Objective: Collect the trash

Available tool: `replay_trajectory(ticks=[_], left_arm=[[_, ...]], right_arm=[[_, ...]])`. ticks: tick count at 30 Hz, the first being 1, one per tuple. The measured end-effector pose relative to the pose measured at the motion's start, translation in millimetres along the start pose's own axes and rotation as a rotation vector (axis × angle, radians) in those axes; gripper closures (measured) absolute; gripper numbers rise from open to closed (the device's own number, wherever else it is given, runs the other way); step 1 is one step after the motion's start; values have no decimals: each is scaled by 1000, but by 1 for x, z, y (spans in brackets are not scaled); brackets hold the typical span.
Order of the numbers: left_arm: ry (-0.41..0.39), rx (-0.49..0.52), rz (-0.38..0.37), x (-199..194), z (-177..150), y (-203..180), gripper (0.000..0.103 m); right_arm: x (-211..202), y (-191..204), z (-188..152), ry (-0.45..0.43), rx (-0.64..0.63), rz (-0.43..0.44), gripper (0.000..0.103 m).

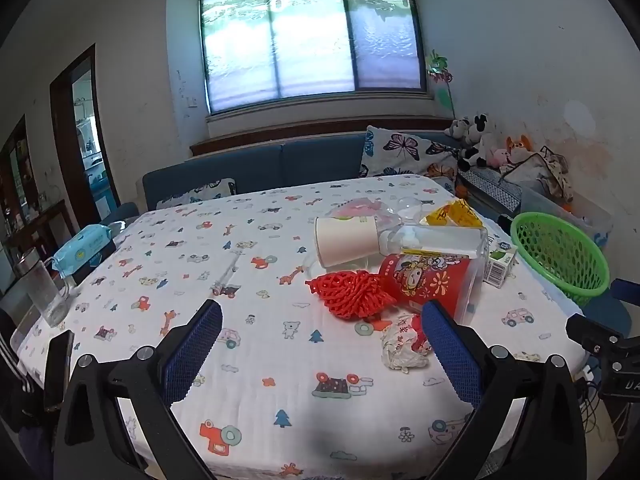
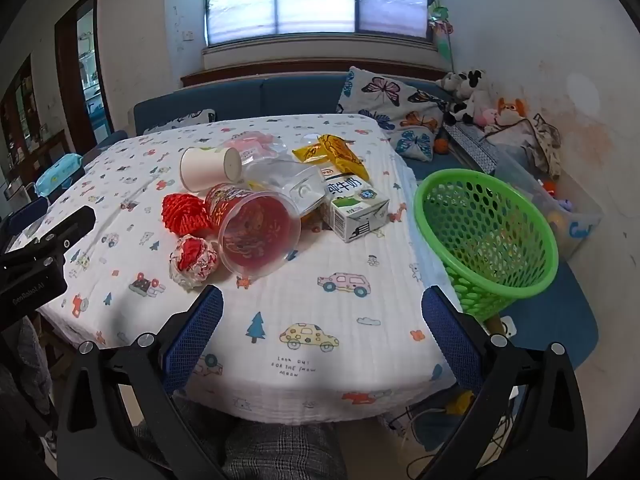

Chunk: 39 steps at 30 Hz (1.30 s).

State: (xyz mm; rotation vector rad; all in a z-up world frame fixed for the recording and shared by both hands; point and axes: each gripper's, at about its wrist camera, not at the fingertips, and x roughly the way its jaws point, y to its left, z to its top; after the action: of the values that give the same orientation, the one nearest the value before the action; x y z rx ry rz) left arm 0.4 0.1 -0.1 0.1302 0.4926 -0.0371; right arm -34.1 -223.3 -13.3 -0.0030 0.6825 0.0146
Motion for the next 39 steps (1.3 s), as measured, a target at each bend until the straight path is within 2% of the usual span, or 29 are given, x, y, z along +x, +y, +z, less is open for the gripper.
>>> replay_trajectory(ticks=[39], left_arm=[[-37, -21, 8, -9, 3, 9, 6]], right_arm=[[-11, -1, 3, -71, 10, -18, 4]])
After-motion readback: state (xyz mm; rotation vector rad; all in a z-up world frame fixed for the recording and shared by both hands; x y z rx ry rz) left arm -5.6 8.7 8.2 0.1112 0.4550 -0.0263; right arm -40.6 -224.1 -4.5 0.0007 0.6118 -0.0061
